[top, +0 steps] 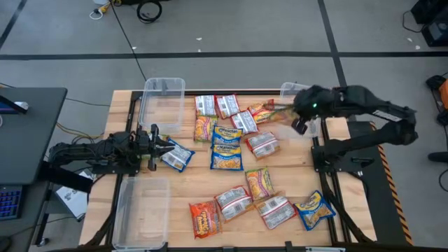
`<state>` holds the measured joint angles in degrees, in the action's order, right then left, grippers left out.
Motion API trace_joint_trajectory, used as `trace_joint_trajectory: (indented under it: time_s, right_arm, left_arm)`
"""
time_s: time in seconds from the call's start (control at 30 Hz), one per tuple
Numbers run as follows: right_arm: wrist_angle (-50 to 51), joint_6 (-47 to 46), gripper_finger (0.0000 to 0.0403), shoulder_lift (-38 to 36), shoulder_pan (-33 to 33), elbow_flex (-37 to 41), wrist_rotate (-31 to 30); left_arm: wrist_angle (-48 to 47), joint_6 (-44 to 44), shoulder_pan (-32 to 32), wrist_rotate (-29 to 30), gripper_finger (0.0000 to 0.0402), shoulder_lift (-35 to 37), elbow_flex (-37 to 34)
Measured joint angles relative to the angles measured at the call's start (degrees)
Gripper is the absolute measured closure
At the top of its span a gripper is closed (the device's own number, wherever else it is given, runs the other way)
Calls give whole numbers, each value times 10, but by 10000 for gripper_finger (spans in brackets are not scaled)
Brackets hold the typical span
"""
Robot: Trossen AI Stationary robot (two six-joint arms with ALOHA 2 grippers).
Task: Sort Maruchan noodles
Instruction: Put the green noodle pack into the top right transparent bin
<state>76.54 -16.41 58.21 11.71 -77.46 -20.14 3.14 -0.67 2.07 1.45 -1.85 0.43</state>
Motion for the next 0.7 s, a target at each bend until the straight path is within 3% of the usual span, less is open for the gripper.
trace_joint_trajectory:
  time_s: [0.27,0.5,0.7]
  right_arm:
    - [72,44,401,24,118,-46,-61]
    - [54,118,401,61,193,9,-105]
    - [-32,143,401,99,234,96,-107]
  left_arm:
    - [0,0,0,0,342,0,0]
    - [0,0,0,0,342,0,0]
    - [1,-83,0,0,342,0,0]
